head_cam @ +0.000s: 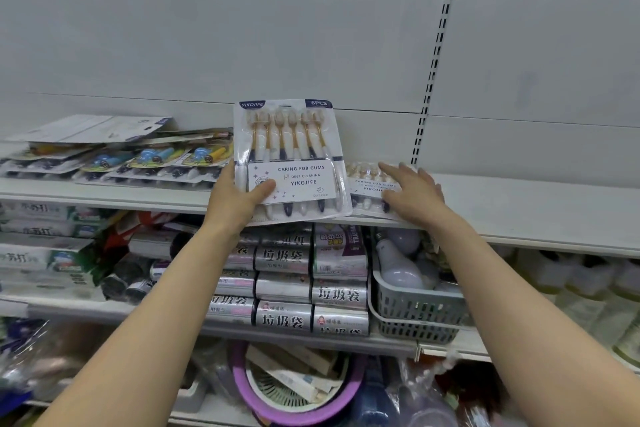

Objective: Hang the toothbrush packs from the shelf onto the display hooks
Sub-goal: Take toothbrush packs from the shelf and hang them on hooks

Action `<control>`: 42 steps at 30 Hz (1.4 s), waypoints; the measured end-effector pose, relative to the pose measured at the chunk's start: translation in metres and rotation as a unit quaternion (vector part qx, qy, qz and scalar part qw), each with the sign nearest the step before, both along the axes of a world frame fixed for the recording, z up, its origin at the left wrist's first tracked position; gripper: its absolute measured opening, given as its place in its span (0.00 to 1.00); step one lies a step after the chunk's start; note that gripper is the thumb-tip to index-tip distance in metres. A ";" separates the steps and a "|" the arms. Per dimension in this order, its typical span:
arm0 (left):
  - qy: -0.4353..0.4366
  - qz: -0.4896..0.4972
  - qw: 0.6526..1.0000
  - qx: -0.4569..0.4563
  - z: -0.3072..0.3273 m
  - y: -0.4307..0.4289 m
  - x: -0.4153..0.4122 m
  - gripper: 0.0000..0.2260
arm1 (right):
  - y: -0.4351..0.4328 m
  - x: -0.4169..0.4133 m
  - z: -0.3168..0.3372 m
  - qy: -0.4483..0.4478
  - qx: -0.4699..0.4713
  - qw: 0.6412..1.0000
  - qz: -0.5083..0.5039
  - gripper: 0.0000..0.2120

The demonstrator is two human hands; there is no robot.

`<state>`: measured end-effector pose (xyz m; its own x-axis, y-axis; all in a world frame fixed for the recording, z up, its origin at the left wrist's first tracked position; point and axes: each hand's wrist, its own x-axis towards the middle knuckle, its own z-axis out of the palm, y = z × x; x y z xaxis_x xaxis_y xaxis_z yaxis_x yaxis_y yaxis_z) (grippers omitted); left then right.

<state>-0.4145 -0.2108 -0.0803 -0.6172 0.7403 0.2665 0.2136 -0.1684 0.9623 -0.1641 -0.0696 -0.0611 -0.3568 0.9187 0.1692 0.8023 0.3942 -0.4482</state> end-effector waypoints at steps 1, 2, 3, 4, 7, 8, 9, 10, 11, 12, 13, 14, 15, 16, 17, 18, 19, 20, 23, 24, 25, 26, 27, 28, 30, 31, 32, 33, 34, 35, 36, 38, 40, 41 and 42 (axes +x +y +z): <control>-0.008 0.000 1.000 0.004 0.002 0.000 -0.001 0.26 | 0.001 -0.005 -0.001 -0.017 0.012 1.000 0.024 0.29; -0.014 -0.001 1.000 0.012 0.004 0.000 -0.002 0.26 | 0.002 -0.010 -0.002 -0.034 0.016 0.999 0.036 0.27; -0.018 -0.003 1.000 0.019 0.005 0.000 -0.003 0.27 | 0.002 -0.014 -0.005 -0.051 0.020 0.998 0.037 0.26; -0.017 -0.006 1.000 0.024 0.007 0.000 -0.003 0.28 | 0.002 -0.016 -0.008 -0.063 0.030 0.997 0.034 0.25; -0.006 -0.012 0.999 0.037 0.011 0.002 -0.004 0.28 | -0.001 -0.017 -0.018 -0.064 0.077 0.995 0.023 0.24; -0.002 -0.012 0.999 0.041 0.012 0.002 -0.005 0.28 | -0.003 -0.015 -0.020 -0.066 0.095 0.993 0.022 0.25; 0.001 -0.012 0.999 0.046 0.012 0.002 -0.005 0.28 | -0.005 -0.011 -0.021 -0.069 0.109 0.992 0.017 0.25; 0.003 -0.011 0.999 0.050 0.013 0.002 -0.004 0.27 | -0.007 -0.006 -0.022 -0.070 0.118 0.991 0.010 0.26; 0.004 -0.010 0.998 0.054 0.013 0.002 -0.004 0.27 | -0.010 -0.001 -0.023 -0.067 0.122 0.990 0.001 0.26; 0.003 -0.009 0.998 0.057 0.012 0.003 -0.004 0.27 | -0.013 0.004 -0.025 -0.059 0.123 0.991 -0.009 0.26; 0.000 -0.011 0.998 0.059 0.011 0.004 -0.005 0.27 | -0.017 0.009 -0.026 -0.047 0.123 0.991 -0.019 0.26; -0.001 -0.016 0.998 0.058 0.010 0.007 -0.004 0.28 | -0.021 0.012 -0.027 -0.031 0.122 0.992 -0.031 0.27; 0.000 -0.022 0.998 0.054 0.009 0.009 -0.002 0.30 | -0.025 0.015 -0.028 -0.012 0.122 0.991 -0.049 0.28; 0.000 -0.029 0.998 0.049 0.008 0.013 0.000 0.32 | -0.029 0.018 -0.029 0.006 0.123 0.990 -0.073 0.31; -0.003 -0.036 0.998 0.048 0.008 0.015 0.004 0.34 | -0.033 0.020 -0.030 0.023 0.121 0.987 -0.102 0.35; -0.004 -0.043 0.998 0.052 0.008 0.018 0.009 0.35 | -0.037 0.023 -0.030 0.037 0.113 0.984 -0.130 0.39; -0.006 -0.048 0.997 0.056 0.007 0.021 0.012 0.34 | -0.040 0.026 -0.030 0.051 0.097 0.982 -0.155 0.43; -0.008 -0.058 0.996 0.061 0.007 0.023 0.017 0.34 | -0.041 0.030 -0.030 0.063 0.077 0.980 -0.174 0.46; -0.010 -0.084 0.995 0.059 0.006 0.031 0.027 0.33 | -0.043 0.038 -0.031 0.103 0.026 0.974 -0.199 0.52; -0.010 -0.092 0.994 0.057 0.005 0.033 0.030 0.31 | -0.045 0.040 -0.032 0.113 0.024 0.973 -0.201 0.51; -0.010 -0.100 0.993 0.057 0.003 0.035 0.033 0.30 | -0.047 0.043 -0.033 0.118 0.026 0.972 -0.202 0.50; -0.009 -0.107 0.993 0.057 0.002 0.035 0.037 0.28 | -0.050 0.045 -0.034 0.122 0.028 0.971 -0.202 0.48; -0.008 -0.113 0.992 0.056 0.001 0.034 0.041 0.27 | -0.052 0.047 -0.036 0.129 0.027 0.971 -0.199 0.47; -0.005 -0.119 0.991 0.055 0.000 0.033 0.044 0.28 | -0.055 0.050 -0.038 0.141 0.025 0.970 -0.195 0.46; -0.001 -0.130 0.990 0.052 0.000 0.031 0.050 0.31 | -0.058 0.053 -0.040 0.176 0.025 0.965 -0.192 0.47; 0.004 -0.134 0.990 0.046 0.000 0.030 0.051 0.32 | -0.059 0.055 -0.041 0.195 0.028 0.961 -0.195 0.50; 0.010 -0.138 0.990 0.041 0.000 0.029 0.053 0.32 | -0.060 0.056 -0.042 0.220 0.030 0.954 -0.200 0.53; 0.009 -0.138 0.990 0.037 0.001 0.028 0.056 0.31 | -0.060 0.058 -0.041 0.257 0.025 0.944 -0.204 0.55; 0.005 -0.137 0.990 0.031 0.001 0.028 0.059 0.30 | -0.060 0.060 -0.041 0.311 0.010 0.928 -0.204 0.55; 0.000 -0.134 0.991 0.025 0.001 0.027 0.062 0.27 | -0.060 0.063 -0.040 0.370 -0.011 0.908 -0.198 0.54; -0.004 -0.131 0.991 0.017 0.001 0.026 0.065 0.23 | -0.061 0.067 -0.038 0.419 -0.032 0.888 -0.188 0.50; -0.018 -0.130 0.991 0.011 0.001 0.024 0.068 0.16 | -0.065 0.074 -0.032 0.475 -0.067 0.863 -0.161 0.35; -0.038 -0.129 0.991 0.012 0.000 0.020 0.069 0.16 | -0.069 0.080 -0.025 0.502 -0.092 0.850 -0.131 0.26; -0.051 -0.126 0.991 0.017 -0.001 0.017 0.070 0.17 | -0.071 0.082 -0.021 0.509 -0.102 0.847 -0.117 0.24; -0.065 -0.123 0.990 0.026 -0.002 0.013 0.070 0.17 | -0.072 0.085 -0.016 0.513 -0.108 0.845 -0.106 0.22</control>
<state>-0.3443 -0.1978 -0.0823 -0.4516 0.8599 0.2380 0.0341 -0.2499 0.9677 -0.0796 -0.1415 -0.0772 0.0516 0.9926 0.1096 -0.0090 0.1102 -0.9939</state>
